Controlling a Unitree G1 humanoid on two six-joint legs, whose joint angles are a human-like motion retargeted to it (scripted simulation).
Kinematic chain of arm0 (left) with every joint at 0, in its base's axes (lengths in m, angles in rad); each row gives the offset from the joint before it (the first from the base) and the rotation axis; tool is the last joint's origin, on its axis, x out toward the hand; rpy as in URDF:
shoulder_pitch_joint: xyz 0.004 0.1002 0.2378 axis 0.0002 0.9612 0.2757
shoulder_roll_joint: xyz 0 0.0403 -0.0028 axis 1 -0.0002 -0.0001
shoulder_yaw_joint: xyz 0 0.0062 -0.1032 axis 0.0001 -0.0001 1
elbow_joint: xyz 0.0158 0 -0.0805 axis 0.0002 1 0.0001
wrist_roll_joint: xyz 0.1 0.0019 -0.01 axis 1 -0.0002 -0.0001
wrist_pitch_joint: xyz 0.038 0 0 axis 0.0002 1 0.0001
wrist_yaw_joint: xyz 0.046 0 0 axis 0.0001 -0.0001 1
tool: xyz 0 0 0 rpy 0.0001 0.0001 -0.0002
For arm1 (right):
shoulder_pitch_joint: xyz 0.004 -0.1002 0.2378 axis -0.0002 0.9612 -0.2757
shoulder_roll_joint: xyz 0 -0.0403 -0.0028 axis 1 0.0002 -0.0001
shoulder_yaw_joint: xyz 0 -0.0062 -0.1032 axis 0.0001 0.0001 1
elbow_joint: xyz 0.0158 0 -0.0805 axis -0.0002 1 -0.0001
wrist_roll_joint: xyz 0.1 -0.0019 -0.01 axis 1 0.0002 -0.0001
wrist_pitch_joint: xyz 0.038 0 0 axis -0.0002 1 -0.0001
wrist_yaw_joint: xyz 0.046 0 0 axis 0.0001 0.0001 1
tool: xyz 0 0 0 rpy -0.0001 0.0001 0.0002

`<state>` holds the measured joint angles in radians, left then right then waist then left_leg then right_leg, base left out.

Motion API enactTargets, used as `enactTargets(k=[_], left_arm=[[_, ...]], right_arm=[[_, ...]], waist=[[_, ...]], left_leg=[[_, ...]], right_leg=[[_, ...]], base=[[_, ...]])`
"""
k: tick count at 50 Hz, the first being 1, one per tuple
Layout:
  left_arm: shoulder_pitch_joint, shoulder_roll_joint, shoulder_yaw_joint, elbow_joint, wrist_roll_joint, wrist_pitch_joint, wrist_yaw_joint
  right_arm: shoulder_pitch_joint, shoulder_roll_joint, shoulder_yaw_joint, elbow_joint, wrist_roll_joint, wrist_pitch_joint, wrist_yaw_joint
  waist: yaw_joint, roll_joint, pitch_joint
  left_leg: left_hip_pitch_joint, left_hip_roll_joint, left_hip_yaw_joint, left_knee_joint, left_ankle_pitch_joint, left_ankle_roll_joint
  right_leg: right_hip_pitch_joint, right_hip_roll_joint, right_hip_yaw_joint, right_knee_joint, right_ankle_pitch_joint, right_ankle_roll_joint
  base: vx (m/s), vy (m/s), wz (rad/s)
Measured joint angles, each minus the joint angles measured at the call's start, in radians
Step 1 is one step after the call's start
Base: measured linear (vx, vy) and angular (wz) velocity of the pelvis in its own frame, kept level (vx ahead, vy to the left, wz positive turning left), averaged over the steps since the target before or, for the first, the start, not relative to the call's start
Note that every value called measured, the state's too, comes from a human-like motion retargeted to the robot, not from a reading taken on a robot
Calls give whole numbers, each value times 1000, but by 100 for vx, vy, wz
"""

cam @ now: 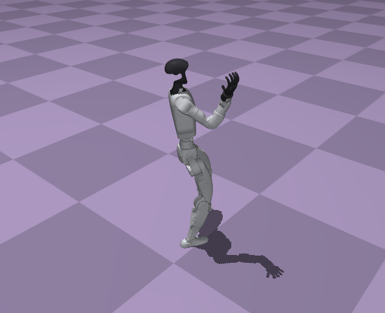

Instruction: Dance

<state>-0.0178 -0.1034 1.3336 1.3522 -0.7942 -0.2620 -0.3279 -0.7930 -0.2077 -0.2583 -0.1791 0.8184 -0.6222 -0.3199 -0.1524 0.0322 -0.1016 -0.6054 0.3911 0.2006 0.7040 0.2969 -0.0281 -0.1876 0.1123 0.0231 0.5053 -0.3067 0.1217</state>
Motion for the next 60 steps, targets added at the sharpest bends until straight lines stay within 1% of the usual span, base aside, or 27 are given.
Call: enactTargets(k=[3,5,8,10,15,21,25,32,40,48,52,54,58,60], left_arm=[[-5,8,-26,-3,-26,-7,27],[-3,19,-47,0,-37,-13,42],[0,35,-69,4,-28,-15,51],[-1,47,-73,4,-26,-13,50],[-7,82,-77,13,-35,-13,50],[-30,112,-64,22,-36,-25,69],[-34,121,-42,22,-42,-32,71],[-38,122,-28,26,-48,-36,77],[-43,114,-16,24,-56,-27,71],[-48,112,-32,28,-38,-14,73],[-50,126,-55,38,-55,-22,97],[-65,148,-82,53,-63,-49,137],[-171,193,-128,63,-3,-165,284],[-237,192,-155,42,39,-195,313]], right_arm=[[-121,-146,-22,41,-40,5,-107],[-187,-221,-18,87,-52,-3,-169],[-258,-309,-10,177,-58,-31,-210],[-304,-356,-10,250,-47,-43,-218],[-403,-461,-31,471,0,-74,-196],[-450,-628,-32,747,61,-112,-140],[-452,-724,11,876,116,-113,-148],[-521,-758,39,932,100,-143,-150],[-511,-780,74,902,49,-135,-167],[-502,-798,97,863,46,-122,-157],[-495,-818,111,837,38,-108,-127],[-489,-835,116,827,21,-89,-116],[-458,-876,103,783,-46,-43,-70],[-432,-901,97,762,-90,-23,-41]], waist=[[28,-28,23],[46,-43,29],[71,-59,34],[78,-68,36],[70,-85,32],[68,-101,38],[55,-98,30],[52,-83,24],[47,-78,26],[42,-88,24],[34,-87,27],[32,-84,26],[33,-79,25],[29,-82,24]], left_leg=[[-2,-7,51,5,20,55],[-5,-21,53,2,31,72],[-8,-34,46,-4,59,83],[-9,-23,62,-3,79,89],[-32,16,118,14,107,125],[-58,24,103,29,123,121],[-84,43,94,45,133,118],[-107,117,148,82,137,140],[-102,133,153,78,122,144],[-79,110,170,38,109,134],[-64,106,186,20,94,135],[-55,102,196,9,84,138],[-39,86,208,-13,59,143],[-20,70,218,-33,42,146]], right_leg=[[22,-19,-47,13,-20,1],[33,-26,-69,24,-32,0],[45,-27,-86,38,-49,0],[51,-26,-98,44,-56,-3],[47,-14,-117,56,-69,-10],[28,0,-117,89,-87,-17],[11,19,-109,108,-97,-20],[-7,45,-117,131,-102,-22],[2,55,-123,113,-84,-26],[6,37,-123,72,-60,-39],[10,30,-118,47,-44,-42],[15,27,-115,30,-34,-42],[25,22,-113,-9,-11,-46],[38,11,-116,-36,4,-50]], base=[[14,-7,125],[18,-12,84],[19,-13,54],[13,-14,37],[6,-14,27],[-1,-8,1],[-1,-1,-1],[0,0,0],[0,-1,0],[-4,-2,-3],[-1,-1,-3],[0,0,0],[0,0,0],[0,0,0]])
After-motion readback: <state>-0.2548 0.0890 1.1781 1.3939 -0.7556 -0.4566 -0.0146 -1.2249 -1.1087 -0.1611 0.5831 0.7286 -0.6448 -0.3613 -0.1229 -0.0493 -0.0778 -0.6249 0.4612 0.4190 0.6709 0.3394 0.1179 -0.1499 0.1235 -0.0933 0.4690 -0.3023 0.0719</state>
